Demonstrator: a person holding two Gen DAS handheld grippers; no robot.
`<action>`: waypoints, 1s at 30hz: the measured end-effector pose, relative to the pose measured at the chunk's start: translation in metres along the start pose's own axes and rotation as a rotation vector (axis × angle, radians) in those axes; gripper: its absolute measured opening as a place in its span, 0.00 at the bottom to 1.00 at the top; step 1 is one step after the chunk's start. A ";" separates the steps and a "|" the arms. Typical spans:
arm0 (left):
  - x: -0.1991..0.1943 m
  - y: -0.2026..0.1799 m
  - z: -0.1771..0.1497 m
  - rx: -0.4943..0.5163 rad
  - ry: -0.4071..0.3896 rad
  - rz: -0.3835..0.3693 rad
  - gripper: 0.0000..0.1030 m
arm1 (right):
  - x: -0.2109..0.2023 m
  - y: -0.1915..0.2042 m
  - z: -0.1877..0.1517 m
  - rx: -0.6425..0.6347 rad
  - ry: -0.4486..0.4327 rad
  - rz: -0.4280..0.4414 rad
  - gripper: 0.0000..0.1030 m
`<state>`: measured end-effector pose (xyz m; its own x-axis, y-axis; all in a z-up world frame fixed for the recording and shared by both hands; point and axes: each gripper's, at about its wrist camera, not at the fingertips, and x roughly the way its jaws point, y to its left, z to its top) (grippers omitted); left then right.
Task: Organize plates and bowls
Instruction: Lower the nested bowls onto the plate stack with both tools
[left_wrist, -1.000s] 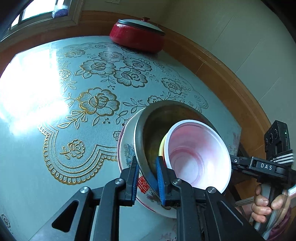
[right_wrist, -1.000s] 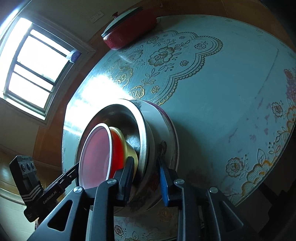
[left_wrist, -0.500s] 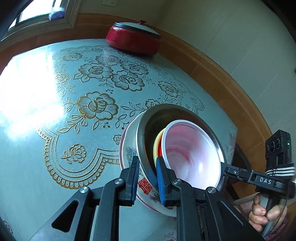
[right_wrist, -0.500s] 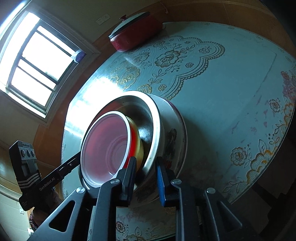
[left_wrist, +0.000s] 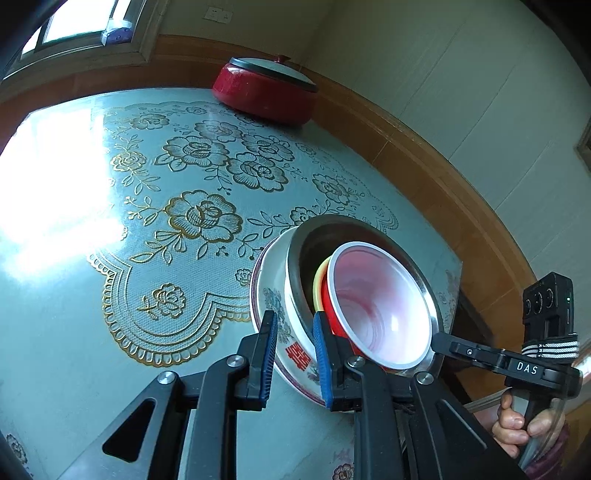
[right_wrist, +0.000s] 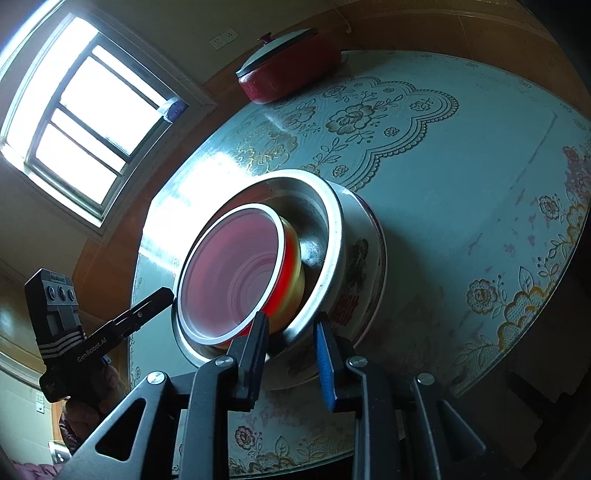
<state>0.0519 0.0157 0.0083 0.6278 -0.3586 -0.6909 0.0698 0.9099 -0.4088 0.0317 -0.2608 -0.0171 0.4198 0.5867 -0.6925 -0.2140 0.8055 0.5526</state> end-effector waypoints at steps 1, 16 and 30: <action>-0.002 0.002 -0.001 -0.004 -0.002 -0.002 0.20 | -0.003 -0.001 -0.002 -0.001 -0.010 0.005 0.24; 0.007 0.009 -0.030 0.001 0.065 -0.053 0.20 | -0.005 -0.011 -0.031 0.052 -0.003 -0.018 0.24; 0.024 -0.006 -0.033 0.068 0.087 -0.077 0.24 | 0.013 -0.001 -0.032 0.012 -0.007 -0.066 0.16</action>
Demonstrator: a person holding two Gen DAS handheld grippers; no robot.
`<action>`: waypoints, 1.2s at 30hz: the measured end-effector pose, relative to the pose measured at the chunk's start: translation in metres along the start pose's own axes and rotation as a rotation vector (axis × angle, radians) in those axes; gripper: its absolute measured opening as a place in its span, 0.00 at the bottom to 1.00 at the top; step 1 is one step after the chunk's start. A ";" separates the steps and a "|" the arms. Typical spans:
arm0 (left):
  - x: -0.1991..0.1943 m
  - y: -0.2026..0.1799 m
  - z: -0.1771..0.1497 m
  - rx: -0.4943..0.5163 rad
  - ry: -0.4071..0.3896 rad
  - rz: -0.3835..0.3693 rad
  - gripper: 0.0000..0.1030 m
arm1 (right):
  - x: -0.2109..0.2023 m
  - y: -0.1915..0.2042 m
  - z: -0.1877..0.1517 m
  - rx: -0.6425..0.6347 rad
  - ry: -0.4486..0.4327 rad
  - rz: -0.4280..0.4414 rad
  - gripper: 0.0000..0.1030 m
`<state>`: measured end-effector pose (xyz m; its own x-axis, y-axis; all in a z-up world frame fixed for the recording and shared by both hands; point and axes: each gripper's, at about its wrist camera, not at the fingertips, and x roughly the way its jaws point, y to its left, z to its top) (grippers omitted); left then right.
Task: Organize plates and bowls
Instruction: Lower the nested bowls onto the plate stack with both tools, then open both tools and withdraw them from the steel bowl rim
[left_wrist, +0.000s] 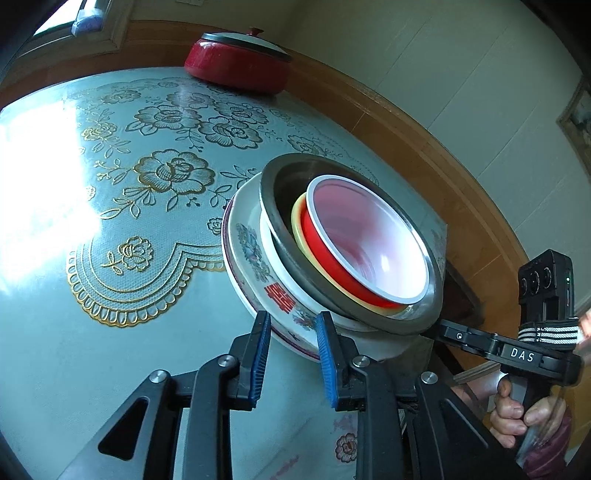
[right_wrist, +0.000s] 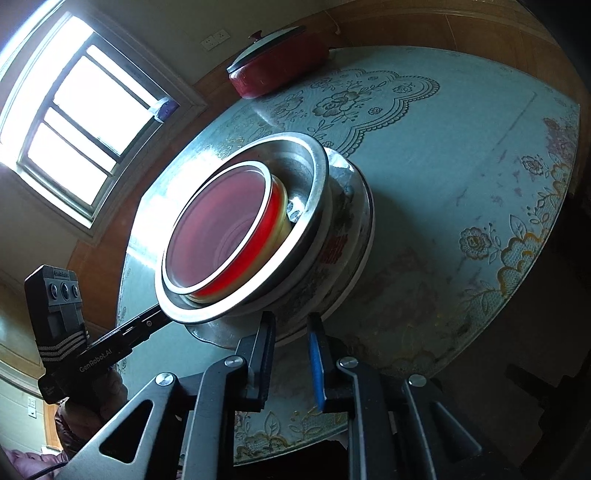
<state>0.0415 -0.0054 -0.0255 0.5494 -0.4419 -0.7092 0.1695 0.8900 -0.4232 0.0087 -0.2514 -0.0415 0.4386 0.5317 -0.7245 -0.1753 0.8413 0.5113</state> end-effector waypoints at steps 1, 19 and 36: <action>0.000 0.000 0.000 0.001 -0.002 0.001 0.24 | 0.000 0.001 0.001 -0.004 -0.002 -0.006 0.16; -0.004 -0.010 -0.004 0.048 -0.021 0.030 0.24 | 0.000 0.000 0.001 -0.008 0.011 0.008 0.16; -0.019 -0.018 -0.019 0.074 -0.044 0.096 0.25 | 0.000 0.022 -0.005 -0.079 -0.034 -0.104 0.19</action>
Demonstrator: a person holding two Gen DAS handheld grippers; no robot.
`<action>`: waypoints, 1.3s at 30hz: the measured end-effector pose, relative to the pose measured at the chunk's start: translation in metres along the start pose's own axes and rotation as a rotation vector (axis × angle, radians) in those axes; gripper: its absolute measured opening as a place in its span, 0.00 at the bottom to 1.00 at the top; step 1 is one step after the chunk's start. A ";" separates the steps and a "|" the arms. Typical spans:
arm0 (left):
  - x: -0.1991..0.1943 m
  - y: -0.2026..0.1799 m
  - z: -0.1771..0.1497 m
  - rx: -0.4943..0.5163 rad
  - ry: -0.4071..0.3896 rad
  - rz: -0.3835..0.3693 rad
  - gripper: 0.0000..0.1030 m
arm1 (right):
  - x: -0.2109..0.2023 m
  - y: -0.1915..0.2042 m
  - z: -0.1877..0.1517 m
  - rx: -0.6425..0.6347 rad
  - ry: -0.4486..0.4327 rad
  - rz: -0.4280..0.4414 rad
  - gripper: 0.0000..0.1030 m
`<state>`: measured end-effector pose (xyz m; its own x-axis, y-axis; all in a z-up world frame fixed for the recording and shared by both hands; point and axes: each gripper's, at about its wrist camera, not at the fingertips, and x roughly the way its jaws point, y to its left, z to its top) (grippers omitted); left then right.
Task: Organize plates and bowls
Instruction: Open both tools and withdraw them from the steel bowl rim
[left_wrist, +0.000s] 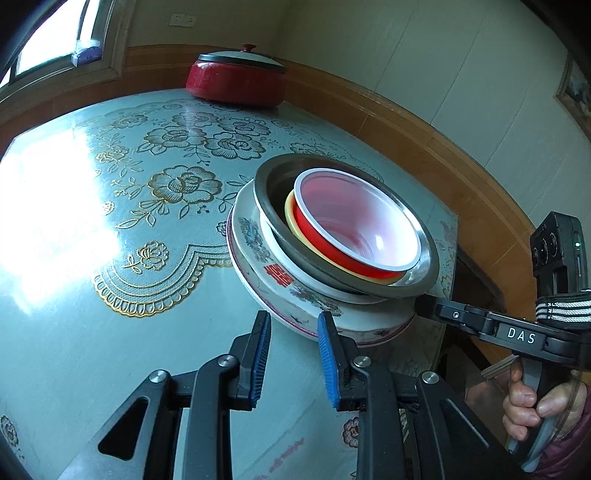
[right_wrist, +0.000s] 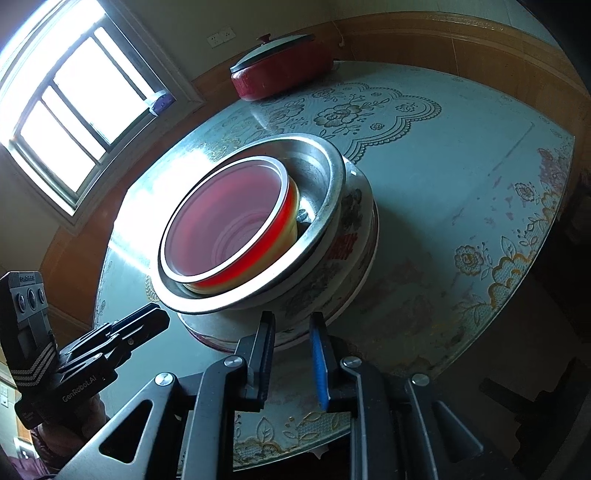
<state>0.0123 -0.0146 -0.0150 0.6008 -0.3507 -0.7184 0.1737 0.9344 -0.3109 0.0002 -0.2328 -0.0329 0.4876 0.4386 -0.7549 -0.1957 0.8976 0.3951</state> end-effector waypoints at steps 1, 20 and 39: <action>0.000 0.000 0.000 -0.001 0.002 0.002 0.25 | 0.000 0.001 -0.001 -0.006 -0.007 -0.010 0.18; -0.016 0.014 -0.017 -0.044 -0.043 0.146 0.49 | -0.018 0.031 -0.028 -0.107 -0.065 -0.228 0.21; -0.034 -0.008 -0.008 0.008 -0.177 0.230 0.96 | -0.033 0.054 -0.016 -0.080 -0.298 -0.469 0.31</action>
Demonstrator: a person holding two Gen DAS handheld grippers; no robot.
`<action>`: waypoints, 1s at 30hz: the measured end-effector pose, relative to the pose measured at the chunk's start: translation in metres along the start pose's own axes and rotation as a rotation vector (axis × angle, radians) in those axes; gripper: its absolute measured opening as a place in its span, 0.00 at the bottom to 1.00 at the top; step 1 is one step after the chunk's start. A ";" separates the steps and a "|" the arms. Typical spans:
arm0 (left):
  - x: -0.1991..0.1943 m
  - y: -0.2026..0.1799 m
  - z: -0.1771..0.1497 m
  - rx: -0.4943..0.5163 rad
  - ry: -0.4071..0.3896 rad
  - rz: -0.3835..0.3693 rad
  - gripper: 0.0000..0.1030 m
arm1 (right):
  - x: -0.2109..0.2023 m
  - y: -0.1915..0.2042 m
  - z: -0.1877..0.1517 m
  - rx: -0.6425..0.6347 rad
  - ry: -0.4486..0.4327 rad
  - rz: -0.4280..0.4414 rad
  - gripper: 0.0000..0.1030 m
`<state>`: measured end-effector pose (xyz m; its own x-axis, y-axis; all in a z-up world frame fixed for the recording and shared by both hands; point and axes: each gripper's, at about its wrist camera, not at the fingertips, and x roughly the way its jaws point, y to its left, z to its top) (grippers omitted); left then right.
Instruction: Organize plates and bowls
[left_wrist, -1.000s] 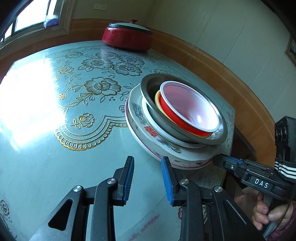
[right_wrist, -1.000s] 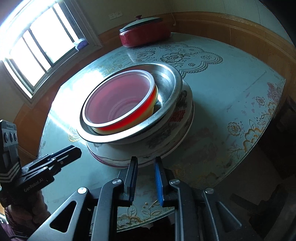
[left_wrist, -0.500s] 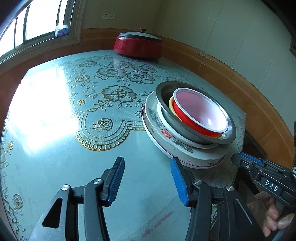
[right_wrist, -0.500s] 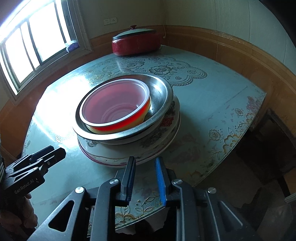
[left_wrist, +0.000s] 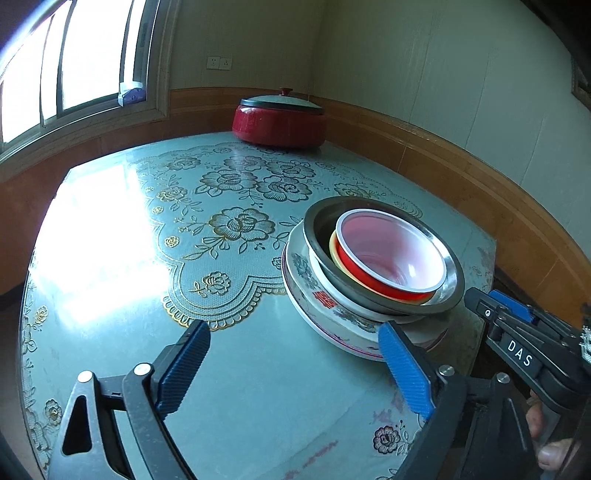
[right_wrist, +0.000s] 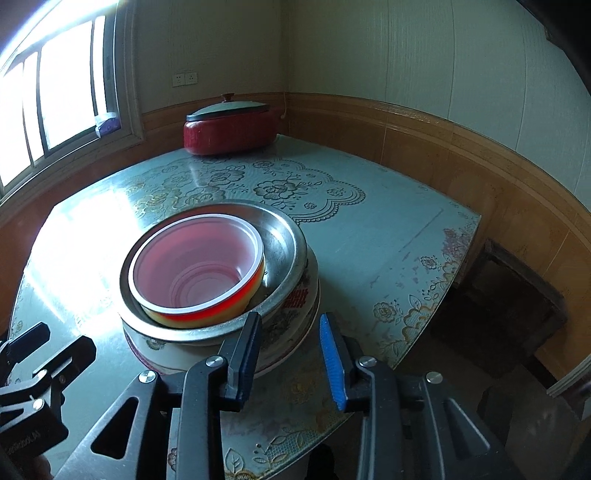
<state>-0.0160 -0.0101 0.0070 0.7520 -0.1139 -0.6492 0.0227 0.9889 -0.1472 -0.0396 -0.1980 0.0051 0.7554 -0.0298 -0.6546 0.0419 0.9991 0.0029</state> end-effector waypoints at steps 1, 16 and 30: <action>-0.001 0.000 0.000 0.000 -0.007 0.007 1.00 | 0.000 0.001 0.000 0.004 -0.004 -0.005 0.31; 0.001 -0.011 0.007 0.019 -0.026 -0.009 1.00 | 0.002 0.007 0.005 -0.002 -0.030 0.009 0.32; 0.007 -0.013 0.009 0.016 -0.028 0.061 1.00 | 0.010 0.007 0.007 0.000 -0.013 0.030 0.32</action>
<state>-0.0055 -0.0233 0.0112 0.7707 -0.0508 -0.6352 -0.0137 0.9953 -0.0962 -0.0273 -0.1912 0.0037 0.7649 -0.0003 -0.6442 0.0194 0.9996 0.0226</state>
